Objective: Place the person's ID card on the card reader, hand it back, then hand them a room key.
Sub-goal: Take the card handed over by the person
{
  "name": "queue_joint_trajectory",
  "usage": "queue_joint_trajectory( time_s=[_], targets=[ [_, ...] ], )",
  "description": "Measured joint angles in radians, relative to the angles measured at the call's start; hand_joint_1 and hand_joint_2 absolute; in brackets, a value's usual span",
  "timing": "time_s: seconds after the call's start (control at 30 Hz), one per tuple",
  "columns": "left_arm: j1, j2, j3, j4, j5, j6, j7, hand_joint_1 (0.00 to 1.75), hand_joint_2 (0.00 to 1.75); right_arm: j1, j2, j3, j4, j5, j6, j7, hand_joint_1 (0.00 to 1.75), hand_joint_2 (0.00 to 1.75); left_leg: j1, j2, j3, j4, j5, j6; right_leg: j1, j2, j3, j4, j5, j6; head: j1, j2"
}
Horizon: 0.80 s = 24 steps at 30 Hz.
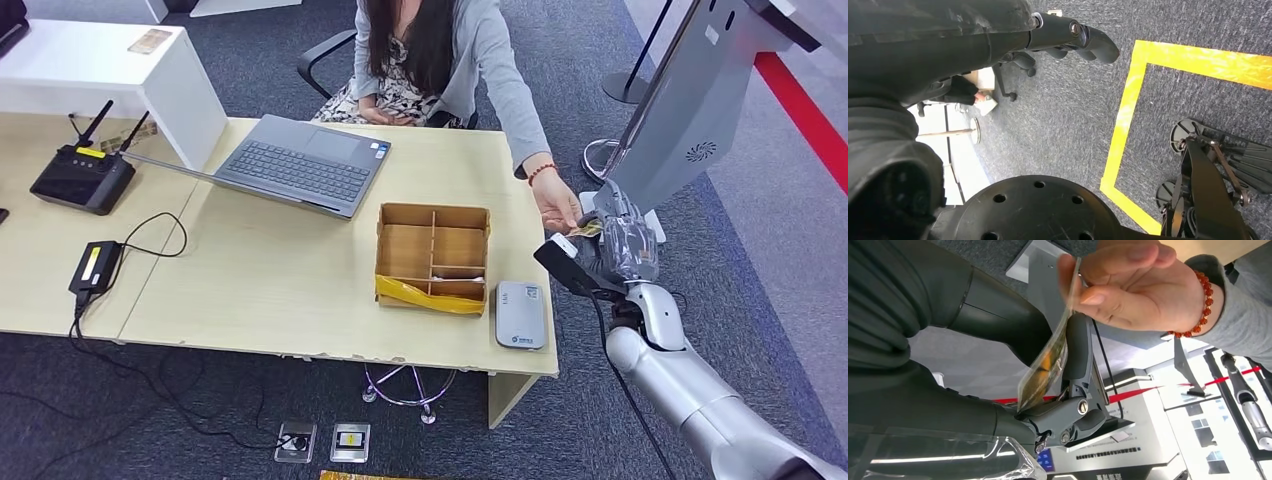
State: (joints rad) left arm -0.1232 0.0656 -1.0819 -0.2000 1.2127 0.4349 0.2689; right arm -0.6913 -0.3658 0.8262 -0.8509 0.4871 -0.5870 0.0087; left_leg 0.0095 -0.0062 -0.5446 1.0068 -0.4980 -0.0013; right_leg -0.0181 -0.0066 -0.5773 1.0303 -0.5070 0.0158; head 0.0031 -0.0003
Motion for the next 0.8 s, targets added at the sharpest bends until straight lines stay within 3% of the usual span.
queue_joint_trajectory(
  time_s=[0.5,0.8],
  targets=[
    [0.0,0.001,0.0,0.0,0.004,0.005,0.0,0.0,0.0,0.007,0.0,0.0,-0.006,-0.045,-0.015,-0.015,1.75,1.75,0.0,0.0,0.0,0.0,0.0,0.0,0.0,0.001,0.0,0.0,0.0,0.0,0.0,0.0],
    [0.0,0.001,0.0,0.0,0.02,0.01,-0.01,0.0,0.0,0.078,-0.003,0.001,-0.064,-0.054,-0.021,-0.02,1.75,1.75,0.0,0.0,0.0,0.0,0.0,0.0,0.0,0.001,0.0,0.0,0.0,0.0,0.0,0.0]
  ],
)
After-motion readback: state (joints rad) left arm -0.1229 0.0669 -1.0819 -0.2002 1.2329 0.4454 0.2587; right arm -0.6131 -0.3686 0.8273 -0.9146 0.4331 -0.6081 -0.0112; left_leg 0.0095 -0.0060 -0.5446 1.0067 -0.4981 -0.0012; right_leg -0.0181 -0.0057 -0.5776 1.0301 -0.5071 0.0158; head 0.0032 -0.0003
